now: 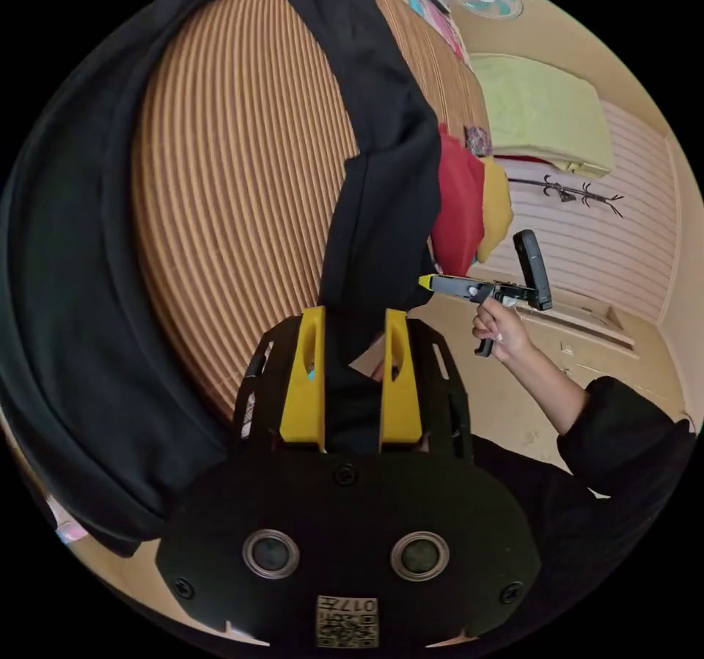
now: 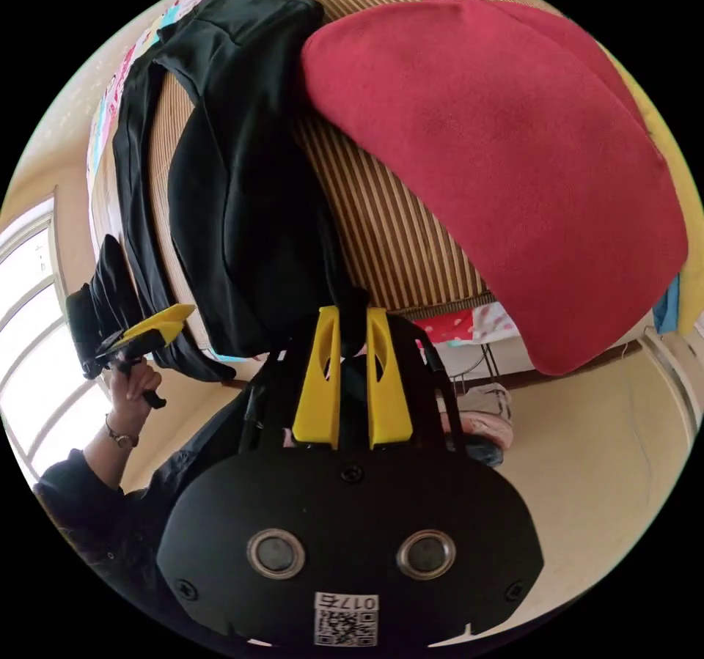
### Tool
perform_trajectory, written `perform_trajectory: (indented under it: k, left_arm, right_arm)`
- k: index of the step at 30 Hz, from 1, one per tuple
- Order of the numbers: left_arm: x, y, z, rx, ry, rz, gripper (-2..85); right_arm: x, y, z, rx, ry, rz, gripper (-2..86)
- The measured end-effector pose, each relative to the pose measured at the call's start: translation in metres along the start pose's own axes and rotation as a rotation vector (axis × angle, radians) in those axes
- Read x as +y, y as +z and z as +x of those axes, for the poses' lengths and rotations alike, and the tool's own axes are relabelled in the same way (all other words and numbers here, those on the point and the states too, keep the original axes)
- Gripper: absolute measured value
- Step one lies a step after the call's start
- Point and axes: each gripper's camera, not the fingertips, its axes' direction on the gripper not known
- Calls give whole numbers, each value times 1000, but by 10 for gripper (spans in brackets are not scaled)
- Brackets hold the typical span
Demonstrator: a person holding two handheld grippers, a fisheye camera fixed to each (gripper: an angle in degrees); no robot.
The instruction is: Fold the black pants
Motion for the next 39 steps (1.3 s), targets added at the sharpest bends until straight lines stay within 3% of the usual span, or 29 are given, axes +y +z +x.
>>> perform_trajectory:
  k: [1,5,8,10,12,14,19,21,22,25,28,31,33,39]
  left_arm:
    - [0,12,-3,-33,-19,-87,28]
    - [43,29,-1,-51,-8,-297,16]
    - [80,-10,2,4,-59,-191,15]
    - [92,-52,8,34,-91,-65,75]
    - [92,-91,25,41,-82,35,117]
    - [73,-126,69,0,53,105,144]
    - [24,-123,148,-45,197,-1,182]
    - [16,-95,152,-117,216,-90,175]
    - [20,-78,145,-208,187,-92,133]
    - [41,-68,115,-158,45,-58,15]
    - [63,-82,85,9,-31,22,3]
    - [80,-95,70,55,-50,91,-2]
    - [89,-97,66,54,-54,124,-3]
    - [117,-98,59,161,-93,230,-3]
  right_arm:
    - [7,-4,1,-2,0,2,49]
    - [76,-10,24,81,-22,21,34]
    - [110,-26,37,40,30,40,29]
    - [126,-50,25,58,20,81,27]
    - [146,-82,-12,145,-119,147,26]
    - [162,-102,-43,152,-233,182,26]
    - [185,-138,-96,-13,-454,179,33]
    - [180,-140,-104,-140,-584,68,40]
    - [176,-138,-103,-162,-612,24,43]
    - [145,-123,-75,-37,-711,-193,53]
    - [73,-156,-29,95,-643,-139,53]
    - [-46,-214,-4,-96,-496,14,105]
    - [-158,-232,1,-358,-375,59,164]
    - [-344,-217,-42,-517,-173,307,162]
